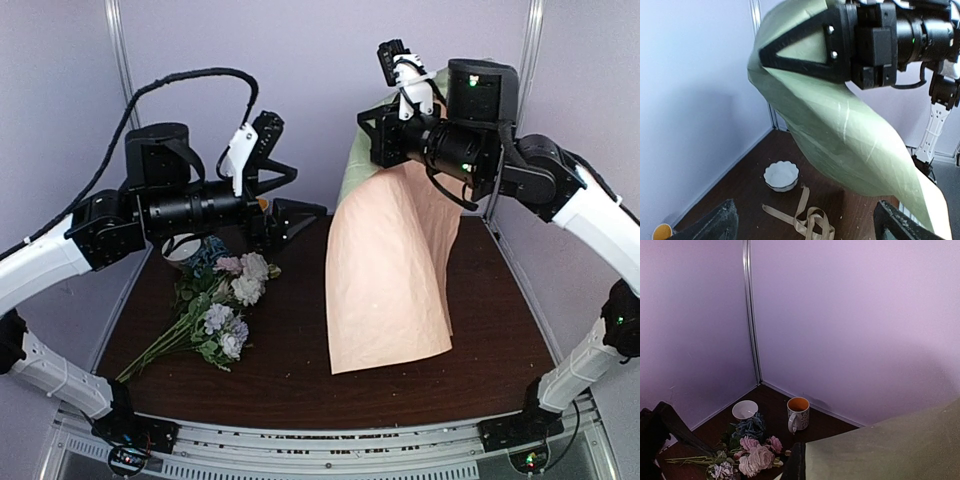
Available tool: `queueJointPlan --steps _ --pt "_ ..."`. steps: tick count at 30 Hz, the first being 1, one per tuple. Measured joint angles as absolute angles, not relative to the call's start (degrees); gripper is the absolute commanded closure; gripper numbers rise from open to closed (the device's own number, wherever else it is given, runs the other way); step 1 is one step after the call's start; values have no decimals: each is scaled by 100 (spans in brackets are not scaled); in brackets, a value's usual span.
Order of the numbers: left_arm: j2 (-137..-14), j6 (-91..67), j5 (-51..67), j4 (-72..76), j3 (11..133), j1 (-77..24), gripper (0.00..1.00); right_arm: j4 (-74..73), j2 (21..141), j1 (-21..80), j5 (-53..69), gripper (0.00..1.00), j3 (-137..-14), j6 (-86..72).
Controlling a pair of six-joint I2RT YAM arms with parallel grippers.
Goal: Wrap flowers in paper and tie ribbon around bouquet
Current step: Pass from the right arm to the left
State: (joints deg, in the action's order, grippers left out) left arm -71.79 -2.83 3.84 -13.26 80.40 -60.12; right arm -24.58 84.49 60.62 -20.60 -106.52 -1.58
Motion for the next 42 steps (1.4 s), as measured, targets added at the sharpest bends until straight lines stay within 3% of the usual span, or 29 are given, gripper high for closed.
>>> queueJointPlan --steps 12,23,33,42 --pt "-7371 -333 718 -1562 7749 -5929 2 -2375 9330 6191 -2259 100 -11085 -73" --pt "-5913 -462 919 -1466 7061 -5596 2 -2239 9717 6202 -2285 100 -11277 174" --pt "-7083 -639 375 -2062 7439 -5596 2 -2244 9850 6202 -2228 100 -11323 110" --pt "-7153 -578 556 -2099 7435 -5623 2 -2237 10044 6202 -2220 100 -11334 84"
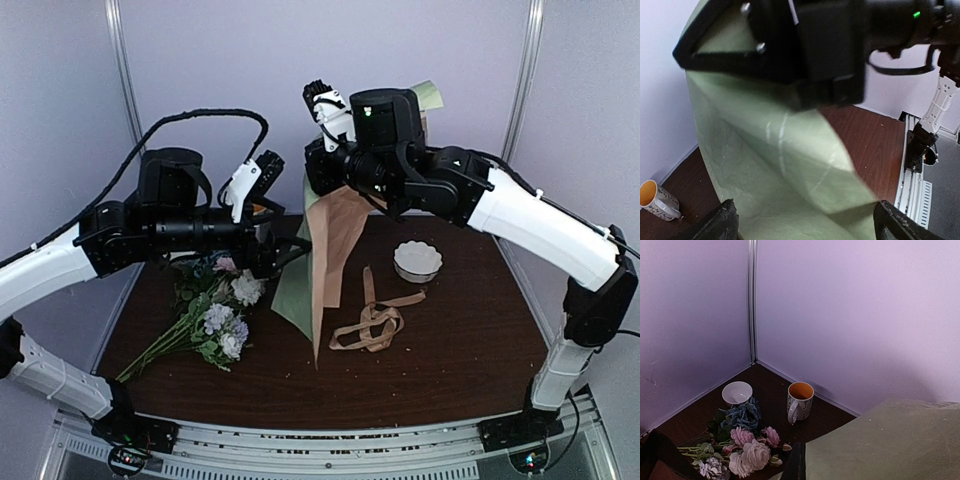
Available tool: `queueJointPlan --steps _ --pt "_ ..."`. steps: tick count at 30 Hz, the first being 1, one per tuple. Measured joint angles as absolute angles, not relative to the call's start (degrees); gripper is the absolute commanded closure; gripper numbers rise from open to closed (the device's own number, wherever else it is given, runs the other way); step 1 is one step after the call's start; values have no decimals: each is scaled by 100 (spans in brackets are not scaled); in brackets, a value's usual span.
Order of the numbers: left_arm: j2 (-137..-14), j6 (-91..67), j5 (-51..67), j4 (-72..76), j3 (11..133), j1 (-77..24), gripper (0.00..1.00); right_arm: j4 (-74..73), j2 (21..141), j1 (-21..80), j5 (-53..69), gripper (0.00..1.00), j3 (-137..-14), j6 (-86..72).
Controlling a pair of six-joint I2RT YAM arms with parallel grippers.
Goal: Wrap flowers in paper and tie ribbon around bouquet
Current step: Pass from the right arm to the left
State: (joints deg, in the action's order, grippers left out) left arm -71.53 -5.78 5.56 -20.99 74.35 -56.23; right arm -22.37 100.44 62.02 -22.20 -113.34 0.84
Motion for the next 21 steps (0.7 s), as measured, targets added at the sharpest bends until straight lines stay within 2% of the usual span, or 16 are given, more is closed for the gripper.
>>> queueJointPlan --steps 5,8,17,19,21 --pt "-6661 -482 788 -1946 7286 -5677 2 -2259 10322 6200 -2311 100 -11485 115" --pt "-6495 -473 513 -1970 7358 -5697 2 -2259 10396 6202 -2309 100 -11539 108" --pt "-7596 -351 -1028 -2521 7843 -5699 3 -2303 10394 6200 -2300 100 -11592 86" --pt "-7760 -314 -1162 -2615 7843 -5701 8 -2327 10394 6202 -2298 100 -11592 84" --pt "-7791 -279 -1278 -2670 7843 -5701 25 -2340 10394 6202 -2292 100 -11592 82"
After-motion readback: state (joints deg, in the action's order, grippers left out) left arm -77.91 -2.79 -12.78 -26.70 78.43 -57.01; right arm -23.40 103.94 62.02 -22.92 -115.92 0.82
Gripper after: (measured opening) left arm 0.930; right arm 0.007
